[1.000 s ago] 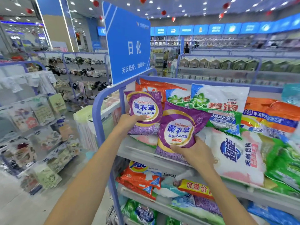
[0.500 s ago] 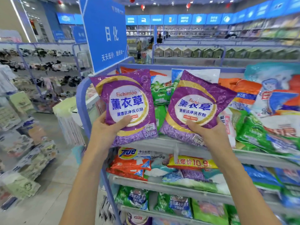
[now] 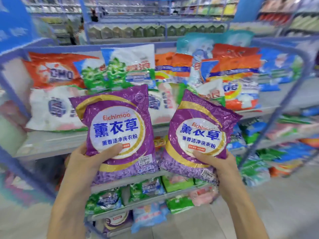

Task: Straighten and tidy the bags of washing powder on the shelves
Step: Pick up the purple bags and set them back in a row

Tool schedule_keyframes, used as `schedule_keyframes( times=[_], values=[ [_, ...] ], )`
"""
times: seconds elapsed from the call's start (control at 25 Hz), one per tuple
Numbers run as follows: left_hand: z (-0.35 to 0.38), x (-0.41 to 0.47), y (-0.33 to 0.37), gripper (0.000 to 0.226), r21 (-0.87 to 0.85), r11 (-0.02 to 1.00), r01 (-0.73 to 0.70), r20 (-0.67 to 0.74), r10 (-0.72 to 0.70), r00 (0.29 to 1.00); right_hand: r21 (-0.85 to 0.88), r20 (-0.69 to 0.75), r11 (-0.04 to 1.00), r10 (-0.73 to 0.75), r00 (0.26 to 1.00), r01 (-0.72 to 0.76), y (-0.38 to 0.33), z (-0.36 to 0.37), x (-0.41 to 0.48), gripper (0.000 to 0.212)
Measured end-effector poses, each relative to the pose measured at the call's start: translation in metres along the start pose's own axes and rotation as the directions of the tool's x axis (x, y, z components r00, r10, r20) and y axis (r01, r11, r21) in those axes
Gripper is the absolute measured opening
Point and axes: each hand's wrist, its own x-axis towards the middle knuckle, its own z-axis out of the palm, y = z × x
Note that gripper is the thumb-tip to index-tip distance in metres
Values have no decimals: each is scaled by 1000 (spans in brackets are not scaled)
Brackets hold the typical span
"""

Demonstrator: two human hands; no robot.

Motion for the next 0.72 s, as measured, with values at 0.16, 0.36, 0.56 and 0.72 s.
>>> schedule_keyframes(
  times=[0.16,0.36,0.56,0.72],
  values=[
    [69,4,-20,76,39,991,131,202,-136,970,79,-110,994,83,991,-74,-11,-82,-13,53],
    [196,-5,-36,61,76,984,159,417,-176,891,54,-210,998,42,977,-31,-46,-189,-24,41],
    [339,-24,-59,87,67,985,161,526,-172,833,38,-373,998,-34,927,52,-86,-308,-26,43],
    [446,-43,-74,69,53,984,170,597,-168,785,19,-476,995,-80,876,101,-114,-399,-25,47]
  ],
)
